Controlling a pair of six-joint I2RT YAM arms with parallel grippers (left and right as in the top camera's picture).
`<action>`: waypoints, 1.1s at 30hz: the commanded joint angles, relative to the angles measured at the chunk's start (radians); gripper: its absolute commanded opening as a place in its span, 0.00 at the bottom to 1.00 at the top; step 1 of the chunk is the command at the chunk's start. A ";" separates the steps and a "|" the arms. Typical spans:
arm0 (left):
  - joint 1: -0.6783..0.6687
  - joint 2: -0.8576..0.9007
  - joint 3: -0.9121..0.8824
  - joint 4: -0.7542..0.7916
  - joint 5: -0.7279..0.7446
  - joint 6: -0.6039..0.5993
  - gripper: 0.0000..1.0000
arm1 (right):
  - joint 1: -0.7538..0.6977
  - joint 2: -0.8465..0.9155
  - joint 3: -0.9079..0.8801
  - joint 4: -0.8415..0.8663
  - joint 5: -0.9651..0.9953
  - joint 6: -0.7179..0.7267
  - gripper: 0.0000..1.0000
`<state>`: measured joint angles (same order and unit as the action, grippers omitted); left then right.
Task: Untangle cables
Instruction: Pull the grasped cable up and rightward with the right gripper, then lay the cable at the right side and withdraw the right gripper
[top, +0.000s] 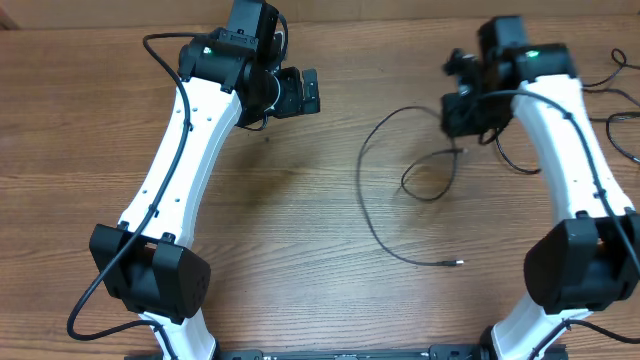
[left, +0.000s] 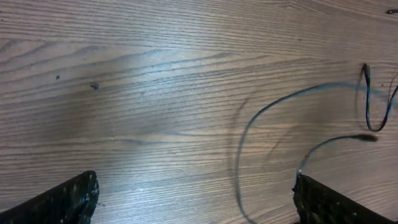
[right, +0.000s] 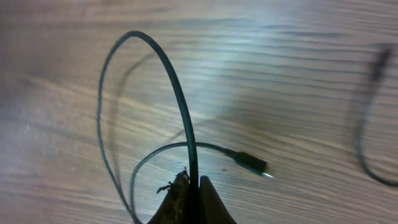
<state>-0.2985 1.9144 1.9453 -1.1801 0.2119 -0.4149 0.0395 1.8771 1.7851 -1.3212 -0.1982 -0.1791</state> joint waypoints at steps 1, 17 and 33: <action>0.006 0.004 0.007 0.003 -0.006 0.011 1.00 | -0.089 -0.017 0.058 -0.012 -0.071 0.026 0.04; 0.003 0.004 0.007 0.003 -0.006 0.011 0.99 | -0.579 -0.061 0.062 -0.055 -0.506 0.026 0.04; 0.003 0.004 0.007 0.003 -0.006 0.011 1.00 | -1.036 -0.061 0.062 -0.023 -0.618 0.026 0.04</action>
<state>-0.2985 1.9141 1.9453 -1.1797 0.2119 -0.4149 -0.9314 1.8542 1.8187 -1.3628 -0.7624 -0.1570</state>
